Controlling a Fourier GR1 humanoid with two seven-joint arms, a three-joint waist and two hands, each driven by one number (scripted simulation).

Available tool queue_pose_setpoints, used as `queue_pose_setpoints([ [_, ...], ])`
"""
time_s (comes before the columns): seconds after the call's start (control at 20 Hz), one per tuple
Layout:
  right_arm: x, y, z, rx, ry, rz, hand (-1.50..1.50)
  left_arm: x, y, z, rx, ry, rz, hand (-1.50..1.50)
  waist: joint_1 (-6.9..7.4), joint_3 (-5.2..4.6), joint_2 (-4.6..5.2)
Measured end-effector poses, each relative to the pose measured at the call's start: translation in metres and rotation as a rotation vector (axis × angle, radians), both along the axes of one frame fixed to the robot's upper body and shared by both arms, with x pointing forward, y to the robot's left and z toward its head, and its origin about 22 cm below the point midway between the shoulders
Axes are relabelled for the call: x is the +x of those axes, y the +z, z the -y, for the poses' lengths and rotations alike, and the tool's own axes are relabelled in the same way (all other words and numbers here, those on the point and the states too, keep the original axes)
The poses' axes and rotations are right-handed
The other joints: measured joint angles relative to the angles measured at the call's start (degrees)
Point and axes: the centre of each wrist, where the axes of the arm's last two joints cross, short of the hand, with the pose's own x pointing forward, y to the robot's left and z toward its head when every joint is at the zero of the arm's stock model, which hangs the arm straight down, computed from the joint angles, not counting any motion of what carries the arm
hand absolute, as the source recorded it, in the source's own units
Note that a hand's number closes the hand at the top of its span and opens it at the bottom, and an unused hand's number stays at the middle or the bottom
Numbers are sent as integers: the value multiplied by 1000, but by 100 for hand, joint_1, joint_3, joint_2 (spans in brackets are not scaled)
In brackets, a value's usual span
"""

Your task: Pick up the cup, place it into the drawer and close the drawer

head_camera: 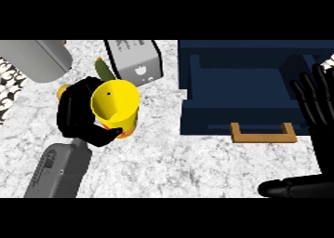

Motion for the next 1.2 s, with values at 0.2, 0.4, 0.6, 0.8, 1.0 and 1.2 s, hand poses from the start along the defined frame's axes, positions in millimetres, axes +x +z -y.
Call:
queue_pose_setpoints([
  [0.2, -1, 1, -1, -5, -1, 2, -150, 7, 34, 25, 14, -12, 17, 150, -17, -2, 4],
  [0.4, 5, -1, 5, -9, -4, 5, -150, 20, 66, 46, 39, -21, 32, 150, -30, -1, 11],
  [0.6, 0, 1, 5, -4, -5, 7, -150, 35, 96, 68, 64, -13, 34, 150, -57, -2, 13],
  [0.8, 4, 0, 4, -3, -1, 3, -150, 52, 117, 93, 101, -8, 29, 150, -71, -2, 20],
  [1.0, 5, -5, 0, -4, 0, 7, -150, 61, 133, 106, 130, -19, 21, 150, -68, -2, 21],
  [1.2, 8, -6, 8, -9, 1, 8, -150, 71, 138, 128, 165, -19, -5, 150, -94, -2, 26],
])
